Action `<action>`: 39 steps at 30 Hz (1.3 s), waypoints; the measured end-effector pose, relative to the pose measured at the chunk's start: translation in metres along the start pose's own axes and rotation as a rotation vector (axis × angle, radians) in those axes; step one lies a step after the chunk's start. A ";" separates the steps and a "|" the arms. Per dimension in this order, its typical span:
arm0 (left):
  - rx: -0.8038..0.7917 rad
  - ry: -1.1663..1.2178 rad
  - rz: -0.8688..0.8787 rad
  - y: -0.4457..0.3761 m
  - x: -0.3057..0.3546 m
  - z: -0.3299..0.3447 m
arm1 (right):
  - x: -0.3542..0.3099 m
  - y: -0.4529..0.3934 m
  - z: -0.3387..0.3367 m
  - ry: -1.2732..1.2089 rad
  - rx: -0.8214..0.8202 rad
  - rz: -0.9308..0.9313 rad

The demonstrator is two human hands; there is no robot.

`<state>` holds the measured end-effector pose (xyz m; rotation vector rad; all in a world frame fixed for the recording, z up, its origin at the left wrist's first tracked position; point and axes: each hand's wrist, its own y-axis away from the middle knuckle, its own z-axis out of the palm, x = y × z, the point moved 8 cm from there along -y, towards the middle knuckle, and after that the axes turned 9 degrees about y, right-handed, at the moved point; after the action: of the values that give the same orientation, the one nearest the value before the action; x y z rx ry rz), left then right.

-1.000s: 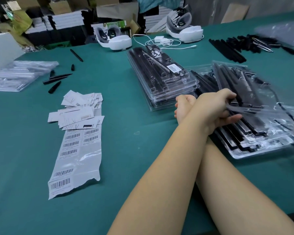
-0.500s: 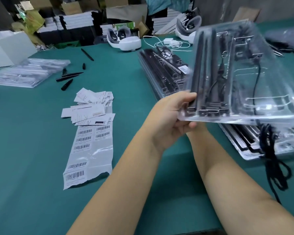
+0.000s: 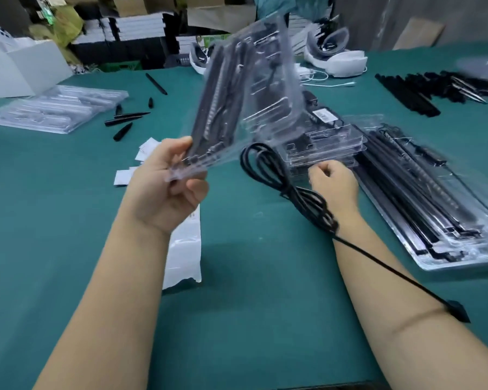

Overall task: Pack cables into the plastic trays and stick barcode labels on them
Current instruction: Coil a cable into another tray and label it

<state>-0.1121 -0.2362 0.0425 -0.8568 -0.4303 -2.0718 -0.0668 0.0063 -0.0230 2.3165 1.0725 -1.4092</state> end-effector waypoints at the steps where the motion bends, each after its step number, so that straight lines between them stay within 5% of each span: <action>1: 0.048 -0.008 0.015 0.000 0.004 -0.012 | 0.003 0.000 -0.001 -0.005 0.014 0.004; 5: 0.242 -0.065 0.040 0.004 0.018 -0.058 | 0.002 0.002 0.000 -0.047 0.005 0.016; 14: 0.391 -0.126 -0.032 0.004 0.016 -0.096 | -0.027 0.017 0.005 -0.182 -0.083 -0.104; 25: 0.473 -0.373 -0.095 0.004 0.009 -0.095 | -0.049 0.044 0.034 -0.028 -0.366 -0.270; 39: 0.474 -0.664 -0.189 0.006 0.000 -0.085 | -0.050 0.042 0.031 -0.112 -0.404 -0.240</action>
<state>-0.1428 -0.2877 -0.0178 -1.2209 -1.3401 -1.6824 -0.0728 -0.0629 -0.0045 1.8533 1.4815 -1.2381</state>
